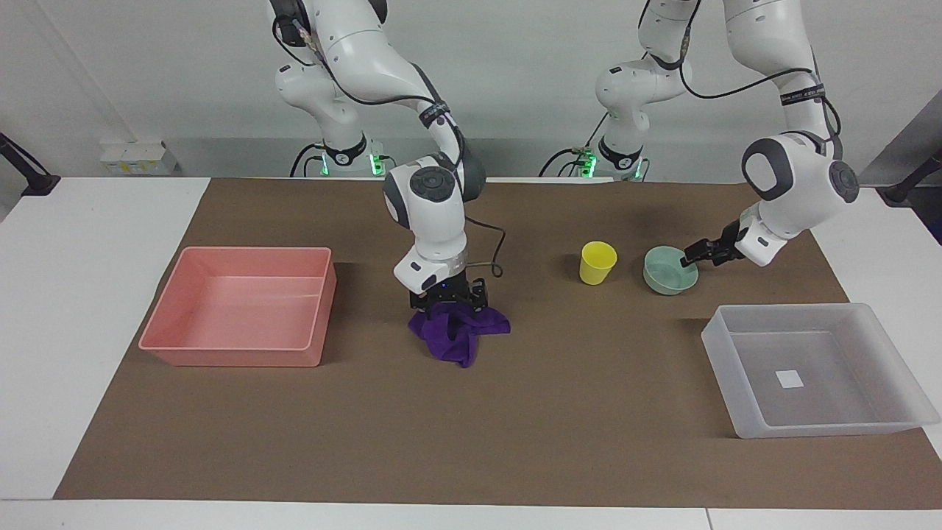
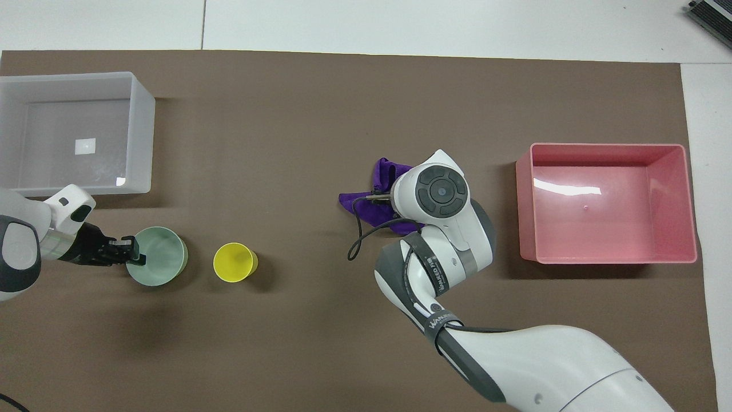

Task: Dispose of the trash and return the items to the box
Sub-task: 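Grasp the purple cloth with the right gripper while the left gripper lifts the bowl, then carry the cloth to the tray while the left gripper drops the bowl in the box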

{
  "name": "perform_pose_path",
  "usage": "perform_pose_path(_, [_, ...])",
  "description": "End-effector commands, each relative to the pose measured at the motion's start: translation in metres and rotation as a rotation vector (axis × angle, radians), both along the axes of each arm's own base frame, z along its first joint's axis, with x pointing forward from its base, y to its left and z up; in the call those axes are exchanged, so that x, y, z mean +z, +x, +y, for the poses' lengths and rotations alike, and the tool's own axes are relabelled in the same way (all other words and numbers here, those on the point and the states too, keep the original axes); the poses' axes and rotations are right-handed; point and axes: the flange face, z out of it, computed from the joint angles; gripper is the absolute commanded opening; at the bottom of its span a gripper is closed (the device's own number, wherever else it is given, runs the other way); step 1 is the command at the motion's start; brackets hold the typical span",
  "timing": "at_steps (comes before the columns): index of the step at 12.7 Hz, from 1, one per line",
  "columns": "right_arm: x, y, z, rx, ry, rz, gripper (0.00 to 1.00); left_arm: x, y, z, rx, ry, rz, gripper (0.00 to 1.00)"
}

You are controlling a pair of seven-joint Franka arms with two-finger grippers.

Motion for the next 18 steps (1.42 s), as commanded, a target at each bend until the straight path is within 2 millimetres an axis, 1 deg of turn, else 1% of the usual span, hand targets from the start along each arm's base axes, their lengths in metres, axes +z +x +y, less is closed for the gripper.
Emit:
perform_pose_path(1, [0.005, -0.008, 0.002, -0.002, 0.0, -0.013, 0.0, 0.033, 0.018, 0.005, 0.002, -0.036, 0.005, 0.0])
perform_pose_path(2, [0.007, -0.008, 0.001, -0.008, -0.004, -0.007, 0.0, 0.053, 0.026, 0.007, -0.011, -0.045, 0.003, 0.0])
perform_pose_path(3, [0.018, -0.007, -0.001, -0.014, -0.013, 0.007, 0.0, 0.077, 0.033, 0.015, -0.017, -0.053, 0.006, 0.0])
perform_pose_path(4, [0.039, -0.006, -0.008, -0.024, -0.021, 0.02, 0.0, 0.105, 0.04, 0.022, -0.024, -0.056, 0.0, 0.0])
perform_pose_path(5, [0.064, -0.003, -0.018, -0.038, -0.023, 0.02, 0.0, 0.135, 0.048, 0.029, -0.03, -0.06, -0.013, 0.0])
perform_pose_path(6, [0.084, -0.002, -0.029, -0.055, -0.021, 0.019, 0.0, 0.167, 0.055, 0.035, -0.033, -0.056, -0.042, 0.0])
perform_pose_path(7, [0.105, -0.003, -0.038, -0.067, -0.021, 0.016, 0.0, 0.197, 0.062, 0.047, -0.031, -0.03, -0.086, 0.0])
perform_pose_path(8, [0.127, -0.005, -0.052, -0.078, -0.032, 0.012, 0.0, 0.216, 0.071, 0.056, -0.042, 0.024, -0.118, 0.0])
perform_pose_path(9, [0.149, -0.007, -0.066, -0.087, -0.051, 0.01, 0.0, 0.219, 0.082, 0.061, -0.054, 0.062, -0.127, 0.0])
perform_pose_path(10, [0.171, -0.011, -0.075, -0.095, -0.061, 0.014, 0.0, 0.225, 0.099, 0.065, -0.057, 0.09, -0.161, 0.0])
perform_pose_path(11, [0.193, -0.016, -0.089, -0.109, -0.063, 0.013, 0.0, 0.225, 0.123, 0.074, -0.052, 0.097, -0.191, 0.0])
perform_pose_path(12, [0.213, -0.019, -0.108, -0.121, -0.061, 0.006, 0.0, 0.223, 0.142, 0.085, -0.042, 0.107, -0.223, 0.0])
perform_pose_path(13, [0.23, -0.022, -0.131, -0.12, -0.065, 0.004, 0.0, 0.214, 0.16, 0.092, -0.026, 0.123, -0.277, 0.0])
perform_pose_path(14, [0.244, -0.023, -0.156, -0.116, -0.072, 0.004, 0.0, 0.202, 0.174, 0.098, -0.01, 0.141, -0.331, 0.0])
perform_pose_path(16, [0.262, -0.026, -0.205, -0.096, -0.088, 0.009, 0.0, 0.161, 0.194, 0.108, 0.015, 0.156, -0.37, 0.0])
perform_pose_path(17, [0.265, -0.024, -0.233, -0.088, -0.095, 0.011, 0.0, 0.145, 0.201, 0.113, 0.022, 0.168, -0.388, 0.0])
perform_pose_path(18, [0.266, -0.023, -0.258, -0.065, -0.103, 0.015, 0.0, 0.127, 0.203, 0.117, 0.022, 0.17, -0.375, 0.0])
